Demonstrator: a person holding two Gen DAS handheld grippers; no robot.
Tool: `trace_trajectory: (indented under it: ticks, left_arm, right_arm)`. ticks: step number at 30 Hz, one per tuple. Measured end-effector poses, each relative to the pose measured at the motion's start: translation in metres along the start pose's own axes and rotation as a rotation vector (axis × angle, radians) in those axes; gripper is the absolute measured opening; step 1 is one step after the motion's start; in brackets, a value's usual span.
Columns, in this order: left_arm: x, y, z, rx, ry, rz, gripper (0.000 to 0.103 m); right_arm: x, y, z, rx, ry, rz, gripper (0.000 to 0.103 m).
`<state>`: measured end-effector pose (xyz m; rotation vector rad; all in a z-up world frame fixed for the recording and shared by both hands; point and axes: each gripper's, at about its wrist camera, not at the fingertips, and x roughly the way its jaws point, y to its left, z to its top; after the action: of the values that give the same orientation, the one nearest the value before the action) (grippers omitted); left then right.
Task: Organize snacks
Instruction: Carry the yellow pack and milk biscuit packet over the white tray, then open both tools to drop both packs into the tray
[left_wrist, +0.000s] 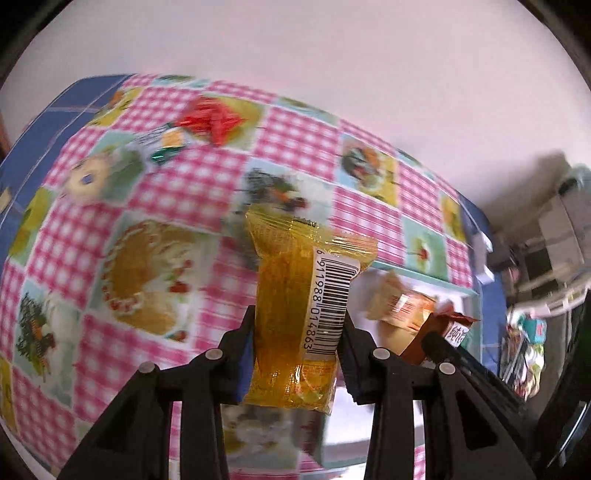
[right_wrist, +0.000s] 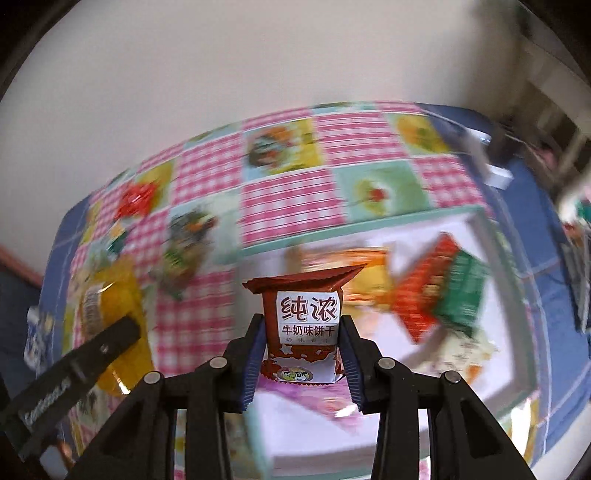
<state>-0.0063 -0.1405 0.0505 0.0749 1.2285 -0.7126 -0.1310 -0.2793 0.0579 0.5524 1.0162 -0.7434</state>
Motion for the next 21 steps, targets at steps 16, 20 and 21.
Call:
trace_trajectory:
  ticks: [16,20,21]
  left_arm:
    - [0.054,-0.075,-0.003,0.187,0.017,-0.073,0.043]
    - [0.053,-0.079,-0.004,0.201,0.021,-0.079,0.058]
    - [0.052,-0.079,-0.003,0.204,0.020,-0.076,0.059]
  right_arm:
    - [0.012,-0.064,0.004,0.132,0.038,-0.104,0.042]
    - [0.011,-0.067,0.004,0.153,0.039,-0.104,0.042]
    - [0.011,-0.067,0.004,0.159,0.039,-0.102,0.042]
